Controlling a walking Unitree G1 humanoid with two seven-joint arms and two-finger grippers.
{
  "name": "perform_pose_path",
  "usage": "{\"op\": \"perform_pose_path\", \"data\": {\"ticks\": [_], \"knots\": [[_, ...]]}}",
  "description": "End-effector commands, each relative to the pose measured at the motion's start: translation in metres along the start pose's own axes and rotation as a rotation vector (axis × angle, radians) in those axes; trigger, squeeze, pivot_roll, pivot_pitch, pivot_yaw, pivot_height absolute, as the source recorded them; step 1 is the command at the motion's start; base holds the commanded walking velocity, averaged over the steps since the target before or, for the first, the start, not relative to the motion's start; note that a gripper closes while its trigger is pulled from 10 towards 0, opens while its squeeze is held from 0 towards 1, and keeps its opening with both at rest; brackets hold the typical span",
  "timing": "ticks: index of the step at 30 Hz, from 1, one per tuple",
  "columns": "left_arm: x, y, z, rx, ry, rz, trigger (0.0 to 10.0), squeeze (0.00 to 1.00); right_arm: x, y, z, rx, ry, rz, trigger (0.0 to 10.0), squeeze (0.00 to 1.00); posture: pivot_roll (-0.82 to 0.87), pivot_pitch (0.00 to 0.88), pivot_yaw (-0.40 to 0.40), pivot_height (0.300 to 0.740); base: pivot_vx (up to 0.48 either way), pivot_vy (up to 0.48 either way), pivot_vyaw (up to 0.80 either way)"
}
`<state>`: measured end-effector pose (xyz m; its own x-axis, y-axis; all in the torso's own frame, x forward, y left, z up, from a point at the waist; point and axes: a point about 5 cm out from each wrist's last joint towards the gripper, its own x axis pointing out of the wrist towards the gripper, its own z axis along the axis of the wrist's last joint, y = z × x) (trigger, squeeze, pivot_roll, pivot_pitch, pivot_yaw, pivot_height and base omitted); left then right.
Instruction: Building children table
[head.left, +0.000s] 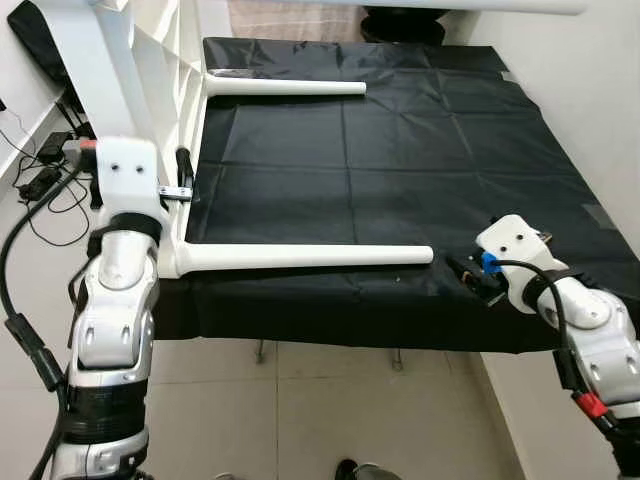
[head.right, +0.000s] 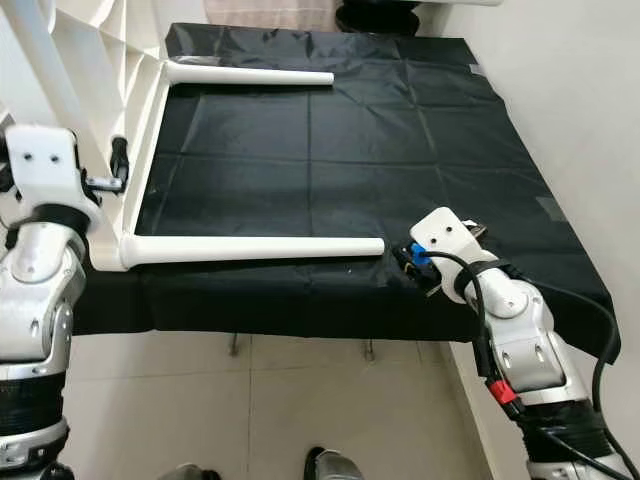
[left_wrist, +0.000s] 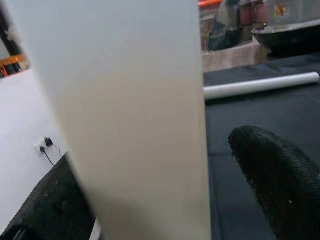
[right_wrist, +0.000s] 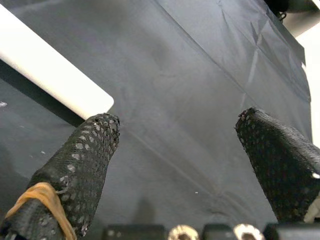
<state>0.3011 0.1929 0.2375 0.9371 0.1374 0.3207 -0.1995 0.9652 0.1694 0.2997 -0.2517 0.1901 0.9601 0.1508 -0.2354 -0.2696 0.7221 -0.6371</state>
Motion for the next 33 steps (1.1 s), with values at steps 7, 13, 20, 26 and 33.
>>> {"op": "perform_pose_path", "data": {"ticks": [7, 13, 20, 26, 33], "knots": [[-0.028, -0.012, -0.012, -0.006, 0.038, -0.025, 10.0, 0.00, -0.006, -0.046, 0.005, -0.056, -0.016, -0.073, 10.0, 0.00, -0.09, 0.128, -0.058, 0.740, 0.000, 0.000, 0.00], [-0.033, -0.005, -0.010, 0.010, 0.027, 0.009, 10.0, 0.00, -0.016, -0.102, 0.013, -0.071, -0.004, -0.327, 10.0, 0.00, -0.08, 0.123, -0.063, 0.740, 0.000, 0.000, 0.00], [-0.032, -0.001, -0.005, 0.019, 0.005, 0.029, 10.0, 0.00, -0.035, -0.131, 0.052, -0.042, -0.289, -0.439, 10.0, 0.00, -0.08, 0.120, -0.064, 0.740, 0.000, 0.000, 0.00], [-0.029, 0.005, -0.003, 0.026, -0.006, 0.052, 10.0, 0.00, -0.063, -0.141, 0.065, 0.023, -0.479, -0.538, 10.0, 0.00, -0.11, 0.130, -0.047, 0.740, 0.000, 0.000, 0.00], [-0.027, 0.006, -0.003, 0.028, -0.006, 0.054, 10.0, 0.00, -0.074, -0.145, 0.082, 0.027, -0.578, -0.548, 10.0, 0.00, -0.11, 0.132, -0.034, 0.740, 0.000, 0.000, 0.00]]}}
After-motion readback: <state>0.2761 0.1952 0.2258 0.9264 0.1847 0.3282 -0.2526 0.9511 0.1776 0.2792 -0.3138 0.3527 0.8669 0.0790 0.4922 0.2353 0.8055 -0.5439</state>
